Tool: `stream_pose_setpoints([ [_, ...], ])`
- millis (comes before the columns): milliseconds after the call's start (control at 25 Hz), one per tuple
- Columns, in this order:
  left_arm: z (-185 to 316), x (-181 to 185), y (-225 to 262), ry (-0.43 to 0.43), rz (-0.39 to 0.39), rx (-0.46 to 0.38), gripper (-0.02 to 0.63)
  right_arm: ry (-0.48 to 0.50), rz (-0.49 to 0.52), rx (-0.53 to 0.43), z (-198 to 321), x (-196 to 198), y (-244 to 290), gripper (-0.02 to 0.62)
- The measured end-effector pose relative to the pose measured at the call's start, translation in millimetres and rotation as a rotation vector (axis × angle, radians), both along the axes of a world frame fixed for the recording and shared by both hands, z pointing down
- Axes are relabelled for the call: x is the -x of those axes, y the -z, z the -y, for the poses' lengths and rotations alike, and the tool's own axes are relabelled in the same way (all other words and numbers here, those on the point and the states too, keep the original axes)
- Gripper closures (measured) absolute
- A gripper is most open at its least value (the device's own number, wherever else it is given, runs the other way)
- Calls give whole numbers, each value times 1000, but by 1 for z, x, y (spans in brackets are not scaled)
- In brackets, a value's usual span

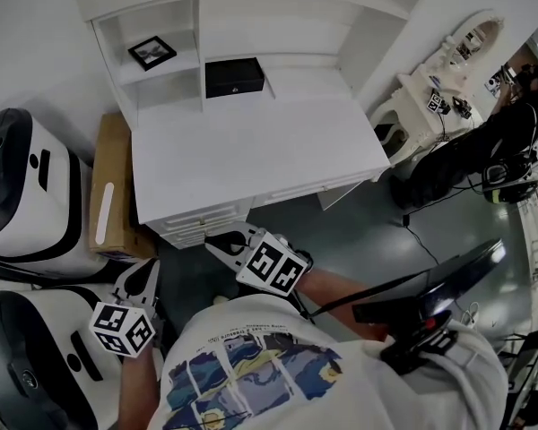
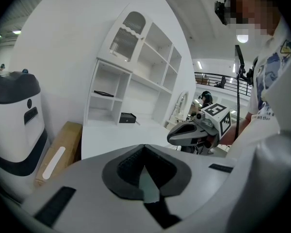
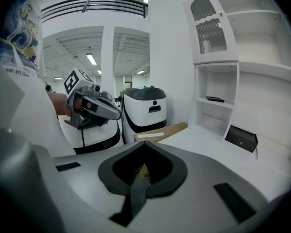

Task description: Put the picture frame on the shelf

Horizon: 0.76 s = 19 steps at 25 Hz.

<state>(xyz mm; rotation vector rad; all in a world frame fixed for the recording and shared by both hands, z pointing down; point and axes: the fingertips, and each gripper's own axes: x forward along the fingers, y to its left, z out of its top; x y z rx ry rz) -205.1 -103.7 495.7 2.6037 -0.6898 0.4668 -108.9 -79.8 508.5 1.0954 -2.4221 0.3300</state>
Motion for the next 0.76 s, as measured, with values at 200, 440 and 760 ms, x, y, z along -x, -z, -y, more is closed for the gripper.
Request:
stream_pose_setpoints([
  [200,0,2,-1,2,4,6,592,6,2,1,1,2,0,571],
  [440,1,-3,-1,-3,8,10,592,8,1,4,3,-2,-1,571],
  [760,-8,-13,0,-3,6,27,592,17,7,14,-3,-10,-6,571],
])
